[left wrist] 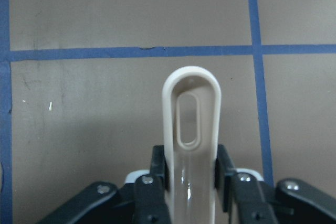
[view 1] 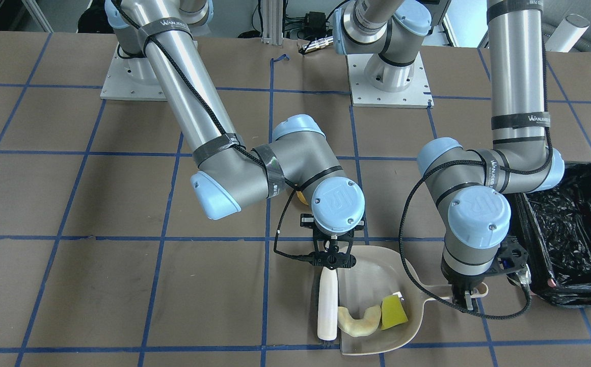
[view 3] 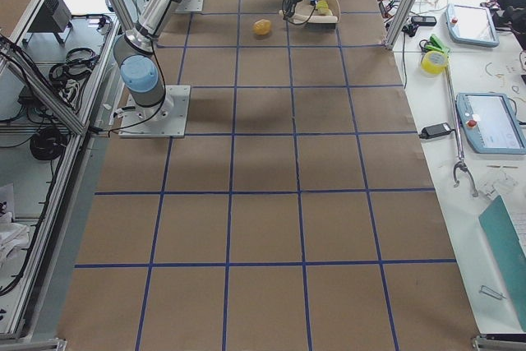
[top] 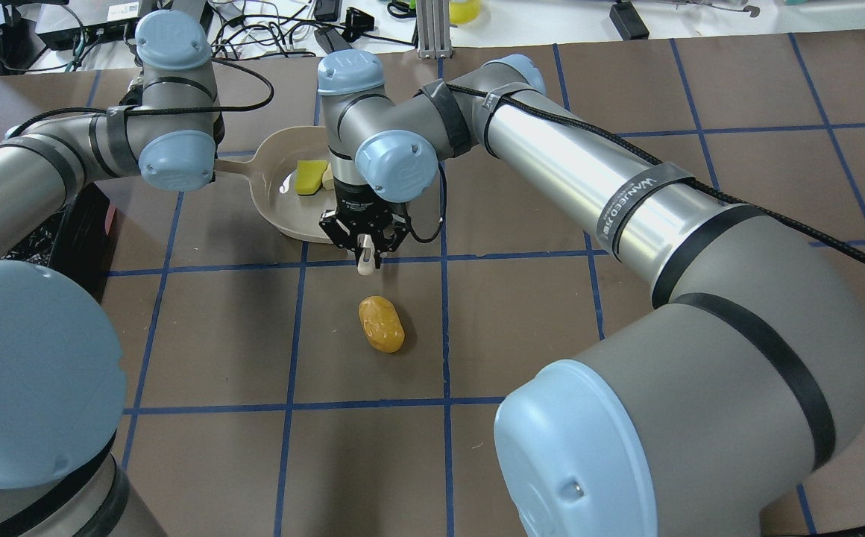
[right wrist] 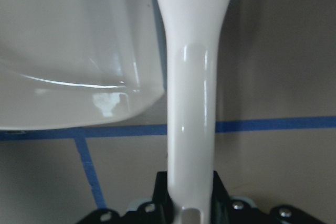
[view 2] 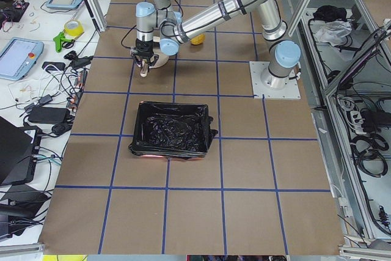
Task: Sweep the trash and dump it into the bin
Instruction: 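Sweep the sponge and banana piece into the dustpan with the right gripper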
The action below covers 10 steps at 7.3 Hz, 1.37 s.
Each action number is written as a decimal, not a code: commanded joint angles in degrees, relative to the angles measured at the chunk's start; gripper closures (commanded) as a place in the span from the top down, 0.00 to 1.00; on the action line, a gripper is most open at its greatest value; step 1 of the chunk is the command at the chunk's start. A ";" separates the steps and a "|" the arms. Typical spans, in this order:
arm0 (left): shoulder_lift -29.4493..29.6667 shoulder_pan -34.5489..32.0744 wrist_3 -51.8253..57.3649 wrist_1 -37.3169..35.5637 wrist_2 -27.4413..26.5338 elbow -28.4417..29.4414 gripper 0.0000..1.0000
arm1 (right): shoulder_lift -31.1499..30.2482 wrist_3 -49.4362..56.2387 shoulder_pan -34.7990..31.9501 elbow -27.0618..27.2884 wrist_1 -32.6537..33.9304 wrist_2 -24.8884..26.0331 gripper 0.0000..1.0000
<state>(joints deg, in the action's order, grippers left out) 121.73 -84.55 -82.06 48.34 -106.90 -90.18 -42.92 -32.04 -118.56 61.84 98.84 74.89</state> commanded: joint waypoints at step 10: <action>-4.56 0.44 2.34 1.40 1.34 -4.37 0.00 | -25.05 4.80 2.10 15.61 -20.62 7.90 0.01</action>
<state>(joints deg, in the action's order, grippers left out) 118.73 -84.29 -80.12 49.20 -106.20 -91.95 -60.78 -26.60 -117.12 69.92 79.32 82.55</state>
